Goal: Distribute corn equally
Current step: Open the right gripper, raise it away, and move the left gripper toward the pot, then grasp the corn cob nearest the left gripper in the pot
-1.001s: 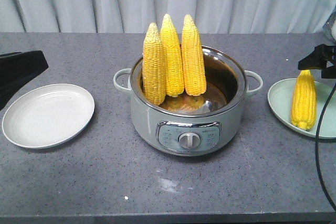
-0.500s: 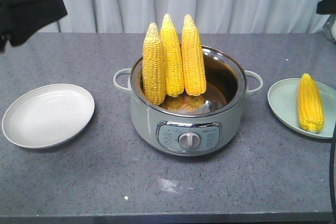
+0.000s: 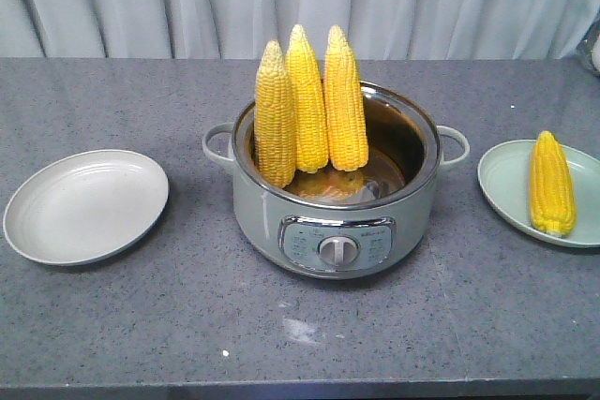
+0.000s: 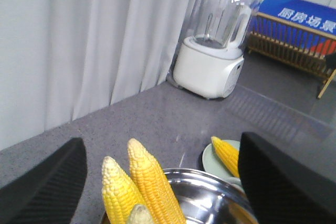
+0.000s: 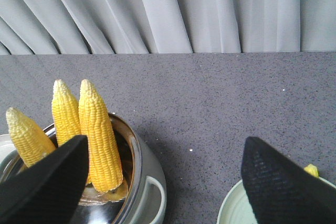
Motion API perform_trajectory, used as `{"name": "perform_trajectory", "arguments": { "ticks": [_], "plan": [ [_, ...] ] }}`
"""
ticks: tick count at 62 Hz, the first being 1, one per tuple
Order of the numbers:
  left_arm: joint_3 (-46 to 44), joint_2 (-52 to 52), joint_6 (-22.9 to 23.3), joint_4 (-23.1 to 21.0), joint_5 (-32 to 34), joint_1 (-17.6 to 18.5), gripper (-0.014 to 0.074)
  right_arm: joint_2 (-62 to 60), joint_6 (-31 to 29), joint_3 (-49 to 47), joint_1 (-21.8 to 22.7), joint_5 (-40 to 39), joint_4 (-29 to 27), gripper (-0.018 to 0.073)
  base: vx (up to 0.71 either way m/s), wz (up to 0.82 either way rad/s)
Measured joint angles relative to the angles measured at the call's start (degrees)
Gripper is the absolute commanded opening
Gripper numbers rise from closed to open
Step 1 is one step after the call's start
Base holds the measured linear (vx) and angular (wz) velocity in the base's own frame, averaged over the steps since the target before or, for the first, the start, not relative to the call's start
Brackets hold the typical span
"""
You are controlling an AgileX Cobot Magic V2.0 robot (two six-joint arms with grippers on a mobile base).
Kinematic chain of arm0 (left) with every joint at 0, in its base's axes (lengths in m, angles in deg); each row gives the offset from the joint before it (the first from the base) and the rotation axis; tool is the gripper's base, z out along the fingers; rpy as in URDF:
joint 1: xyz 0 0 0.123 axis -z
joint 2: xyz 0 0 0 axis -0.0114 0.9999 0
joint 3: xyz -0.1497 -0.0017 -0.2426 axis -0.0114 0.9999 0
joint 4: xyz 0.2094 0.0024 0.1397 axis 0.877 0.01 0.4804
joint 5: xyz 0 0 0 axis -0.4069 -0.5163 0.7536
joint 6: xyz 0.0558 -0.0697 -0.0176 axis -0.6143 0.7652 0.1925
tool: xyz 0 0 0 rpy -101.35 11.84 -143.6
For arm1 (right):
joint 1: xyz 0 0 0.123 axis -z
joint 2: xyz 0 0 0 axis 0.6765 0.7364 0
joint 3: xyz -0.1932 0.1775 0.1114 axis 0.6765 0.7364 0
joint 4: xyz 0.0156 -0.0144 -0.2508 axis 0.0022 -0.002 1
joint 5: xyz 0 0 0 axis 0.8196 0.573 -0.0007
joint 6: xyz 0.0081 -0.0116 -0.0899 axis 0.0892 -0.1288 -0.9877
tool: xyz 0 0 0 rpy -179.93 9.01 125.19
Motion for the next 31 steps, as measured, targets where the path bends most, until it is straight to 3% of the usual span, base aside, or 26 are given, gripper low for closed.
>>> {"name": "perform_trajectory", "arguments": {
  "ticks": [10, 31],
  "plan": [
    [-1.3, 5.2, 0.0, 2.6, 1.8, 2.1, 0.0577, 0.0, 1.1, 0.0, 0.0, 0.2, 2.0, 0.0566, 0.00, 0.00],
    [-1.3, 10.3, 0.0, 2.8, 3.3, 3.1, 0.0577, 0.0, 2.3, 0.0, 0.0, 0.2, 2.8, 0.0566, 0.00, 0.00]
  ]
}}
